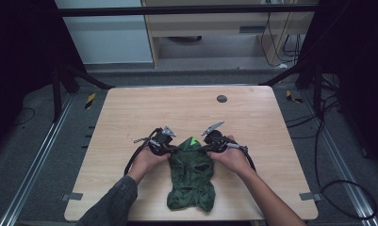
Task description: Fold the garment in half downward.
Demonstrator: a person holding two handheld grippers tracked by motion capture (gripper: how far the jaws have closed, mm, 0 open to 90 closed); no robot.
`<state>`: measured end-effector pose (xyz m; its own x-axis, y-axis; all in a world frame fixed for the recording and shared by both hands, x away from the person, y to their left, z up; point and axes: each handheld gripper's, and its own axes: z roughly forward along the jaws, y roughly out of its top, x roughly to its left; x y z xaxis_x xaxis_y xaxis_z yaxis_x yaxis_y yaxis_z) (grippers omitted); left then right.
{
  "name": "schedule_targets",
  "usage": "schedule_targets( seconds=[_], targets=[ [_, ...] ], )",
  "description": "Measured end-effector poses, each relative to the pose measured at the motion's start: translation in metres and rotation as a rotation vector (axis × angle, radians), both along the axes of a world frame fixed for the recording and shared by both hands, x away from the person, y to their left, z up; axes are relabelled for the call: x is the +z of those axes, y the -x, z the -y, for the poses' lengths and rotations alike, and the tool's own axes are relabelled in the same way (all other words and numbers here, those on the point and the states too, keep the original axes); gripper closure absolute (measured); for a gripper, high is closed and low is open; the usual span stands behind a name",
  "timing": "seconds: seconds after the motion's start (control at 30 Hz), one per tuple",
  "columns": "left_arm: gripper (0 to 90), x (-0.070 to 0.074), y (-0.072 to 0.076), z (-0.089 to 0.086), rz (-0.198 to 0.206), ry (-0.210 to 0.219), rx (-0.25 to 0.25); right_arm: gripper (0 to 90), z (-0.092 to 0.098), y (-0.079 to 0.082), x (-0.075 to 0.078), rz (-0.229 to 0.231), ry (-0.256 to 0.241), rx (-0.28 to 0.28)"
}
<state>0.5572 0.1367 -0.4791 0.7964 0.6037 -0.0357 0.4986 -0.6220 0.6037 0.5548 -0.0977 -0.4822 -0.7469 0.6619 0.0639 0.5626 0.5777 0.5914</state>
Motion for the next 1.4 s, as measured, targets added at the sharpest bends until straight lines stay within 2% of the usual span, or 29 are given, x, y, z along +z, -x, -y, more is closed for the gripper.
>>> schedule_targets(
  seconds=[0.37,0.53,0.77,1.17,1.4],
  targets=[
    [87.4,0.020,-0.005,-0.003,0.032,0.015,0.004,85.9,-0.002,-0.003,0.018,0.044,-0.011,0.016],
    [87.5,0.027,-0.007,-0.003,0.066,0.028,0.021,85.9,-0.003,-0.007,0.025,0.048,-0.015,0.007],
    [87.5,0.039,-0.012,-0.002,0.083,0.033,0.026,85.9,-0.003,-0.011,0.037,0.073,-0.014,0.003],
    [87.2,0.059,-0.013,-0.004,0.120,0.017,0.022,85.7,0.000,-0.014,0.055,0.108,-0.027,0.005],
    [87.2,0.063,-0.016,-0.001,0.126,0.013,0.021,85.6,0.005,-0.015,0.061,0.115,-0.026,0.005]
  ],
)
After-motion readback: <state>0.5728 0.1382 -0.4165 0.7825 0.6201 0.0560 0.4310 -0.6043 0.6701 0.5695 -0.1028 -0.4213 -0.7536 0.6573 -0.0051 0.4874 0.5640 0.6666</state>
